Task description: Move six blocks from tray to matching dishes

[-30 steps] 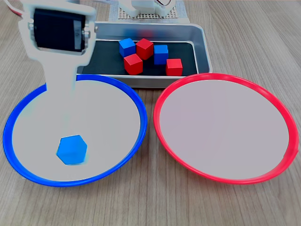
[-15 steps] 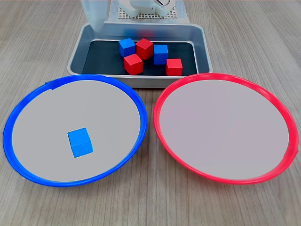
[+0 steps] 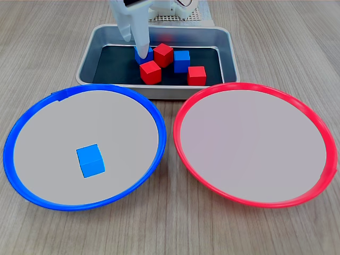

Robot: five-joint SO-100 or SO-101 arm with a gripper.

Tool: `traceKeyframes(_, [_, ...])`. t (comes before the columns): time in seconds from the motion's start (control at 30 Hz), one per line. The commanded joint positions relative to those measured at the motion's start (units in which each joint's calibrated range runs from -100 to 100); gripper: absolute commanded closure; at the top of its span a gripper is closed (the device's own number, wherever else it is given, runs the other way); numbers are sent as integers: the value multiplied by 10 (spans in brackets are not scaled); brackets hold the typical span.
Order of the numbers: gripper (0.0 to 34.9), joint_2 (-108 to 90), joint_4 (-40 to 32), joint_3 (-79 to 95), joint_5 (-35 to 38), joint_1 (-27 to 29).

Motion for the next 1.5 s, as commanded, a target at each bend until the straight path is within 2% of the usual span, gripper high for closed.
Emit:
traceKeyframes(0.0, [181,12,-27,7,0,-17])
traceKeyframes(0.13, [195,21,-42,28,4,-36])
traceKeyframes(0.2, [260,22,-42,33,7,-45])
traceKeyframes(0.23, [344,22,-41,29,6,-49])
traceKeyframes(0.33, [347,24,23,-49,1,-48])
traceKeyframes(0.47, [347,52,85,-265,-41,-45])
traceKeyframes(0.63, [347,183,34,-522,-115,-51])
traceKeyframes(0.77, [346,325,-18,-620,-122,-67])
traceKeyframes(0.8, [322,347,-34,-622,-116,-69])
traceKeyframes(0.83, [267,361,-52,-614,-107,-70])
traceKeyframes(0.87, [234,365,-63,-605,-101,-70])
traceKeyframes(0.93, [144,368,-85,-581,-85,-71])
traceKeyframes(0.97, [131,361,-88,-570,-80,-72])
traceKeyframes(1.0, [133,357,-83,-568,-78,-72])
traceKeyframes(1.03, [149,345,-68,-563,-73,-72])
traceKeyframes(1.07, [209,321,-38,-555,-63,-71])
traceKeyframes(1.1, [239,306,-17,-551,-58,-71])
traceKeyframes(1.17, [331,265,48,-541,-42,-66])
traceKeyframes(1.2, [343,238,90,-530,-30,-63])
traceKeyframes(1.23, [346,210,128,-512,-18,-58])
traceKeyframes(1.3, [346,177,157,-478,-7,-49])
traceKeyframes(1.4, [339,119,138,-364,7,-41])
traceKeyframes(1.43, [300,104,113,-317,9,-40])
traceKeyframes(1.47, [279,98,99,-294,9,-40])
